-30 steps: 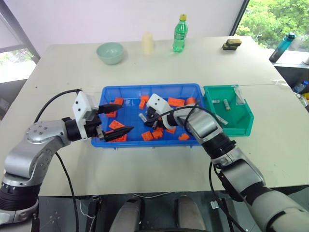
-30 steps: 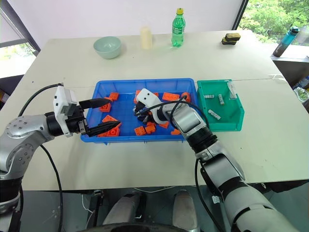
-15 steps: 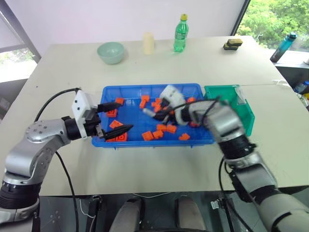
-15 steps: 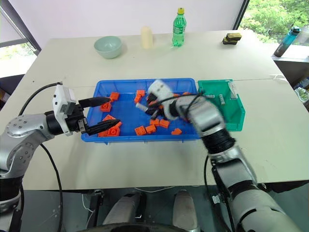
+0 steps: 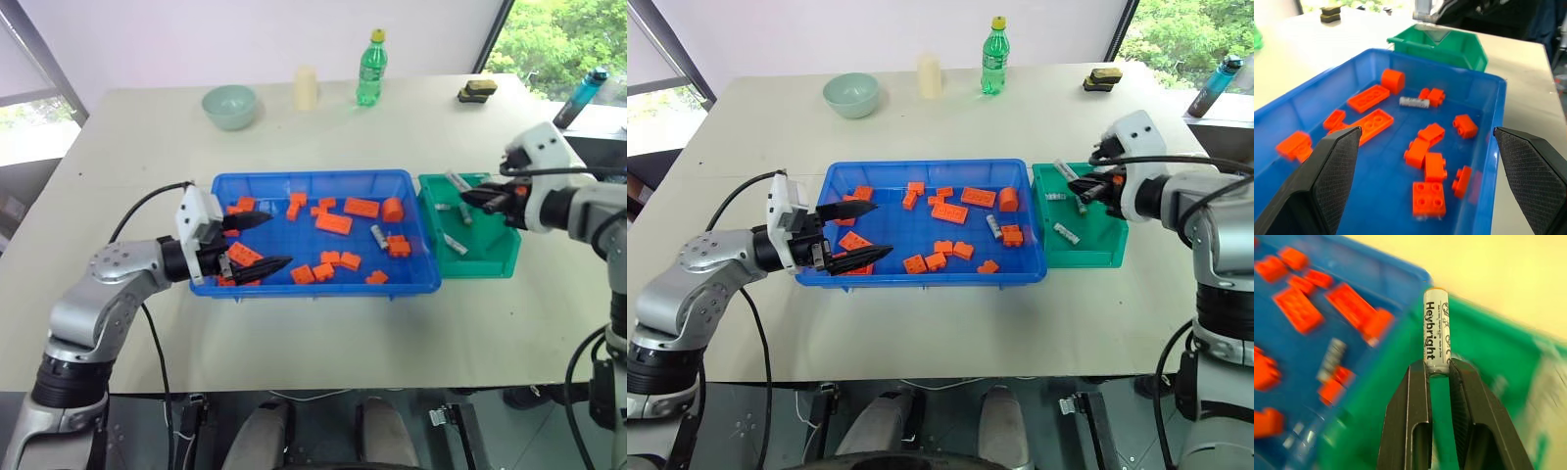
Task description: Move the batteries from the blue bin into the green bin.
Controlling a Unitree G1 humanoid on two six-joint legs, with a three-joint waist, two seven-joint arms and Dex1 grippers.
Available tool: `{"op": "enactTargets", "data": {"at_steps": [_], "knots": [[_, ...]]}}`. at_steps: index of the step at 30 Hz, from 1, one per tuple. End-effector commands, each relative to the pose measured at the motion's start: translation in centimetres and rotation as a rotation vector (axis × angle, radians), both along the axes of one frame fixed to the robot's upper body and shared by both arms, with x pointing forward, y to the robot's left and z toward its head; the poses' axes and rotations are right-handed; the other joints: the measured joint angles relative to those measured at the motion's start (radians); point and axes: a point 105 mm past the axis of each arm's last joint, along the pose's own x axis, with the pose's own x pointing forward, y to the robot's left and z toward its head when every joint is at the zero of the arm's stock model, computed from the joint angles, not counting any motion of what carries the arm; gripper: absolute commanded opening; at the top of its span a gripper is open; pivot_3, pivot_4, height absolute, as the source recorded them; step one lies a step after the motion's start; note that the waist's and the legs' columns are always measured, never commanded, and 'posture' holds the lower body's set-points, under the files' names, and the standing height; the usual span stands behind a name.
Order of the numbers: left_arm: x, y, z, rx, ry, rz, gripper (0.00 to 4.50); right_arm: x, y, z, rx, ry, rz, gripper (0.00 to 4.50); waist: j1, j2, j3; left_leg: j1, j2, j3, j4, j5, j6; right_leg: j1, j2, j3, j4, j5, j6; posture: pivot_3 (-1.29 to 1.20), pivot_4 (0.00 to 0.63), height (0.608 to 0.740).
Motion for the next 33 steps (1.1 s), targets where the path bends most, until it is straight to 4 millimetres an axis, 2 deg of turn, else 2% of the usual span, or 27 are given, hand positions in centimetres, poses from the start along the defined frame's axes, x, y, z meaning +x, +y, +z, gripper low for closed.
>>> {"op": "enactTargets", "data": {"at_steps": [1,4,6,9,11,17,21,26,33], "knots": [[0.2,-0.3,0.9,0.004,-0.051,-0.019,4.5,0.3,-0.4,1.5,-0.008,-0.085,-0.054,1.97,-0.001,0.0,0.0,0.0,0.0,0.0,0.0,0.0,0.0,0.0,0.0,0.0,0.0,0.0,0.0,0.0,0.15,0.727],[0.5,-0.3,1.1,0.003,-0.057,-0.02,4.5,0.4,0.3,2.0,-0.019,-0.101,-0.03,3.38,0.002,0.0,0.0,0.0,0.0,0.0,0.0,0.0,0.0,0.0,0.0,0.0,0.0,0.0,0.0,0.0,0.15,0.727],[0.5,-0.3,1.2,0.002,-0.06,-0.022,4.5,0.4,1.4,2.7,-0.02,-0.121,0.008,3.38,0.002,0.0,0.0,0.0,0.0,0.0,0.0,0.0,0.0,0.0,0.0,0.0,0.0,0.0,0.0,0.0,0.15,0.727],[0.3,-0.6,1.1,0.001,-0.061,-0.027,4.5,0.3,5.0,3.1,-0.026,-0.132,0.13,3.38,-0.001,0.0,0.0,0.0,0.0,0.0,0.0,0.0,0.0,0.0,0.0,0.0,0.0,0.0,0.0,0.0,0.15,0.727],[0.1,-0.7,1.0,0.0,-0.06,-0.03,4.5,0.3,7.3,2.5,-0.049,-0.128,0.199,3.38,-0.003,0.0,0.0,0.0,0.001,0.0,0.0,0.0,0.0,0.0,0.001,0.0,0.0,0.0,0.0,0.0,0.15,0.727],[-0.1,-0.9,1.0,0.001,-0.059,-0.029,4.5,0.6,11.0,-0.4,-0.071,-0.082,0.278,3.38,0.005,-0.001,0.0,0.0,-0.001,-0.002,0.001,0.0,0.0,0.001,0.0,0.0,0.0,0.0,0.0,0.0,0.15,0.727],[0.0,-0.8,1.2,0.0,-0.065,-0.02,4.5,0.8,11.8,-2.1,-0.078,-0.05,0.29,3.38,0.003,-0.001,0.0,0.0,-0.001,-0.003,0.001,0.0,0.0,0.001,0.0,0.0,0.0,0.0,0.0,0.0,0.15,0.727],[0.1,-0.3,1.5,0.0,-0.071,0.006,4.5,2.0,11.5,-4.1,-0.086,-0.016,0.247,3.38,0.001,-0.001,0.0,0.0,0.0,-0.003,0.001,0.0,0.0,0.001,0.0,0.0,0.0,0.0,0.0,0.0,0.15,0.727],[-0.1,-0.1,1.3,0.008,-0.067,0.013,4.5,2.5,11.5,-7.1,-0.109,0.046,0.246,3.38,0.002,-0.001,0.0,0.0,0.0,-0.003,0.001,0.0,0.0,0.001,0.0,0.0,0.0,0.0,0.0,0.0,0.15,0.727]]}}
